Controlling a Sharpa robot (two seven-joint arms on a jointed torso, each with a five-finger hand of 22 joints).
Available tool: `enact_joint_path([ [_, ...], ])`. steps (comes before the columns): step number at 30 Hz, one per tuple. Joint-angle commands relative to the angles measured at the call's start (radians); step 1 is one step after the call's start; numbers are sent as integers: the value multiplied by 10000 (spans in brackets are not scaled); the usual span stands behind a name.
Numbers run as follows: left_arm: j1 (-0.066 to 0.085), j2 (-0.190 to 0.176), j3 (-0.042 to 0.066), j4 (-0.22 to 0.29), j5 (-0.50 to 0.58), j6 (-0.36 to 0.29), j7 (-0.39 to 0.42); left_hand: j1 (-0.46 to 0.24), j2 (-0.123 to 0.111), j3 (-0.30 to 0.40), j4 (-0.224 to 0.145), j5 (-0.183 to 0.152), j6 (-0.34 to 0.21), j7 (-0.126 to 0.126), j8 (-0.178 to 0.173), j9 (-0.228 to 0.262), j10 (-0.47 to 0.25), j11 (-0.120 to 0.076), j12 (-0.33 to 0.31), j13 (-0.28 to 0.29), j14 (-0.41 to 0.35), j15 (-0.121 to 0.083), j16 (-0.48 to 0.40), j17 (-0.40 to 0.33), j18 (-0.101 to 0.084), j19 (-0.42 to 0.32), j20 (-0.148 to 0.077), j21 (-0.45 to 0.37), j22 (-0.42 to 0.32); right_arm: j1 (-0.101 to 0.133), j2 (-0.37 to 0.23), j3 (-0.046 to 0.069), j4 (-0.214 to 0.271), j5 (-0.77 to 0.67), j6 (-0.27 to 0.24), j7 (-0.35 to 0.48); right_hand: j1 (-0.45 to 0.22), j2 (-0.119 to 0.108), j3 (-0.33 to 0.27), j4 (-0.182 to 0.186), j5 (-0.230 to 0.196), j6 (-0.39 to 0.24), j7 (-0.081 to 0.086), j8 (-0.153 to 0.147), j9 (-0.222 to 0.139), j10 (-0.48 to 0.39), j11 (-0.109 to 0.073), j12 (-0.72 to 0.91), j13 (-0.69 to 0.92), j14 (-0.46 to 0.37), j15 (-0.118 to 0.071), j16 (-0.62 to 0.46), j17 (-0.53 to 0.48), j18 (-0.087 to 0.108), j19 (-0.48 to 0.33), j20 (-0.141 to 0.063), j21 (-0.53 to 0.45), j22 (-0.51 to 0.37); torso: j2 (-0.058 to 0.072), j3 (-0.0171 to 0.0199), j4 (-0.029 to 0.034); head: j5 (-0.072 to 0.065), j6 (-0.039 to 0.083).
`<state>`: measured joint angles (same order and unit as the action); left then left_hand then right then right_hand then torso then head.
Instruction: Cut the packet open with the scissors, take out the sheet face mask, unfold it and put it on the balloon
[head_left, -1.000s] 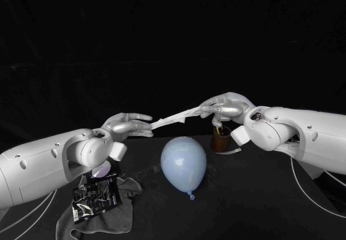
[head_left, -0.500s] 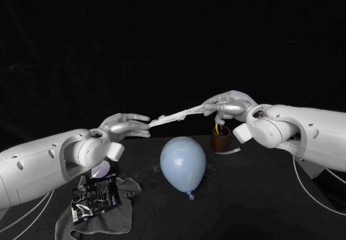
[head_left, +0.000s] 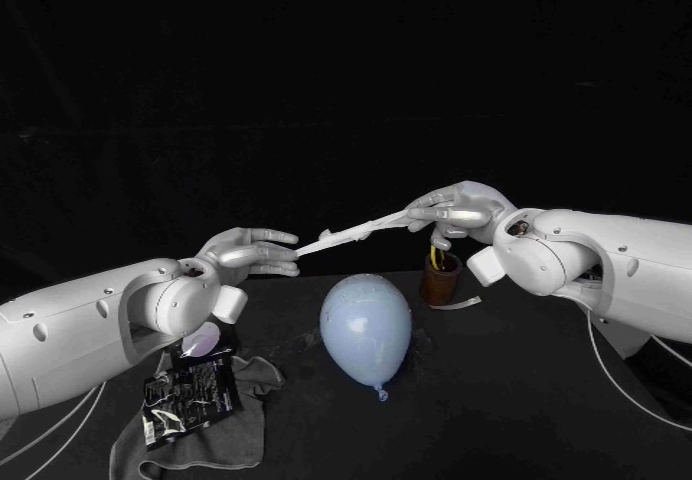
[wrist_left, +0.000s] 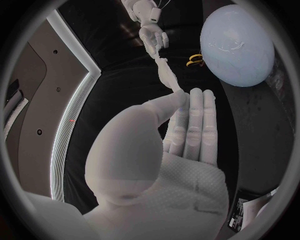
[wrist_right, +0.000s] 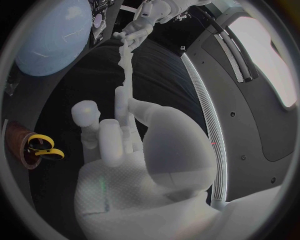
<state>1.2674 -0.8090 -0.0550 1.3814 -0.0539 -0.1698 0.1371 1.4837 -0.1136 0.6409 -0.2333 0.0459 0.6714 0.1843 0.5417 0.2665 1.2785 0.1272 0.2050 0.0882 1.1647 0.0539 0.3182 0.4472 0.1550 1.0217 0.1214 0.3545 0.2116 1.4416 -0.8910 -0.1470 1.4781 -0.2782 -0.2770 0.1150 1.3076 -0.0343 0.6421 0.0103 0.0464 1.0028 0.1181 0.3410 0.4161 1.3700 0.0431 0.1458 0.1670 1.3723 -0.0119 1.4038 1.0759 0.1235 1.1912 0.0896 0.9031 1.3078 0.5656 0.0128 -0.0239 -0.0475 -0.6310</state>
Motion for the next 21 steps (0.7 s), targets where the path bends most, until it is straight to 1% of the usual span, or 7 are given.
enact_joint_path([
  [1, -4, -45, 0, -55, -202, -297, -157, -35, 98, 210, -135, 51, -2, 308, 47, -21, 104, -35, 245, 711, -39, -18, 76, 28, 108, -67, -12, 54, 25, 42, -59, 25, -65, 89, -127, 112, -10, 128, 151, -102, 23, 74, -27, 58, 558, 54, -2, 64, 10, 9, -74, 44, -21, 119, 73, 10, 75, 492, 3, 4, -1, -11, 4],
  [5, -4, -49, 0, -71, -311, -390, -209, -53, 94, 241, -154, 51, 10, 305, 59, -26, 100, -37, 258, 723, -45, -19, 83, 51, 109, -80, -13, 76, 36, 90, -83, 36, -80, 179, -147, 168, -20, 134, 170, -114, 24, 71, -27, 63, 562, 54, -3, 66, 15, 5, -75, 39, -37, 118, 80, 8, 85, 496, 0, 2, 6, -6, 10],
  [9, -4, -40, 0, -122, -417, -492, -255, -83, 90, 292, -176, 51, 21, 303, 71, -35, 94, -38, 278, 741, -56, -19, 94, 84, 109, -101, -10, 108, 52, 170, -125, 47, -82, 233, -155, 224, -20, 134, 170, -114, 24, 71, -27, 63, 562, 54, -3, 66, 15, 5, -75, 39, -37, 118, 80, 8, 85, 496, -6, 3, -4, -16, 19],
  [17, -4, 16, -1, -237, -701, -704, -389, -132, 81, 364, -207, 51, 37, 299, 88, -50, 83, -41, 308, 770, -68, -20, 114, 136, 112, -131, -7, 157, 76, 306, -202, 71, -43, 268, -161, 286, -39, 134, 199, -143, 23, 63, -28, 72, 570, 50, -4, 68, 25, 16, -77, 43, -23, 118, 84, 6, 84, 497, -5, 5, -5, -19, 27],
  [21, -4, 36, -1, -277, -802, -800, -448, -143, 80, 382, -214, 51, 47, 297, 95, -53, 81, -43, 316, 778, -71, -22, 119, 150, 113, -137, -8, 171, 83, 359, -215, 84, -56, 291, -165, 302, -39, 134, 199, -143, 23, 63, -28, 72, 570, 50, -4, 68, 25, 16, -77, 43, -23, 118, 84, 6, 84, 497, 2, 5, 4, -29, 38],
])
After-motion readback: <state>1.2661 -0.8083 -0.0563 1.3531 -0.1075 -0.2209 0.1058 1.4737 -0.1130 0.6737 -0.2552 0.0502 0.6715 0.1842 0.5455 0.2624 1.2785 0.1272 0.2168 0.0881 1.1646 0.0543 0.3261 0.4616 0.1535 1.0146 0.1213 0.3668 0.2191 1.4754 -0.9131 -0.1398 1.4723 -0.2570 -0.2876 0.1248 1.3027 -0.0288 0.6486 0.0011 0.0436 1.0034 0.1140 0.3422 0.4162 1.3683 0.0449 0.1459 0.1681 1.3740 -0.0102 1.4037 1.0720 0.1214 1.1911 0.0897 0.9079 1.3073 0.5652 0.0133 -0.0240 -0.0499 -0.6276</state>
